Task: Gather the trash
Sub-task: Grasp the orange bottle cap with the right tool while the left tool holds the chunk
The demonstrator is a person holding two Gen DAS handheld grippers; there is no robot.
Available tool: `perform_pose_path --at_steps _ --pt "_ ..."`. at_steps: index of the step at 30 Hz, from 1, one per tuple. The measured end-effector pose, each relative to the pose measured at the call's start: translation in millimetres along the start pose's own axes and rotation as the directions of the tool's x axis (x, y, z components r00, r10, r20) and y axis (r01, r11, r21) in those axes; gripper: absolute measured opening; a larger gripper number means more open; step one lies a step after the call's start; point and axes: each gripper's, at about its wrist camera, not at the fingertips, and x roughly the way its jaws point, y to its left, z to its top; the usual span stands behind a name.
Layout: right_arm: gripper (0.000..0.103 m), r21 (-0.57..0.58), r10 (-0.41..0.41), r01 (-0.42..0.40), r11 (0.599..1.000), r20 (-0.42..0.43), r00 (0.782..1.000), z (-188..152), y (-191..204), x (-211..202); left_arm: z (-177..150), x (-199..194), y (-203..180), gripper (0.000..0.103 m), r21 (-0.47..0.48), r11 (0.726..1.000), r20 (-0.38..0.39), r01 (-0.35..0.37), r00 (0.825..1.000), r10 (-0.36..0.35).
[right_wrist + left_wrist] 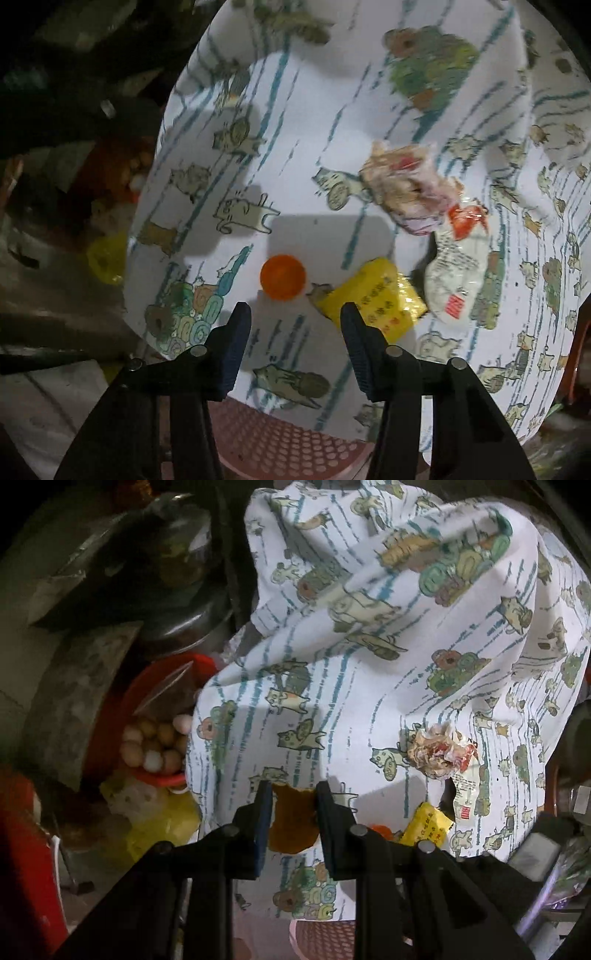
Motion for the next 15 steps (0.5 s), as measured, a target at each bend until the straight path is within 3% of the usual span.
perform_pose_path --at_steps 5,10,15 --pt "0.052 0.023 -0.009 0.009 1.0 -0.01 1.0 3.6 7.4 15.3 0.9 -3.5 15.4 0.022 -0.03 0.999 0.007 -0.013 1.0 0.013" --pt "0.034 0.026 -0.055 0.054 0.998 0.032 0.998 5.2 11.8 23.6 -1.3 -5.8 22.1 0.022 -0.029 0.999 0.012 -0.026 1.0 0.026" --pt "0.031 0.081 0.047 -0.051 0.995 0.059 0.997 0.4 0.9 8.1 -6.3 -12.6 24.5 0.022 -0.035 0.999 0.031 -0.039 0.999 0.04"
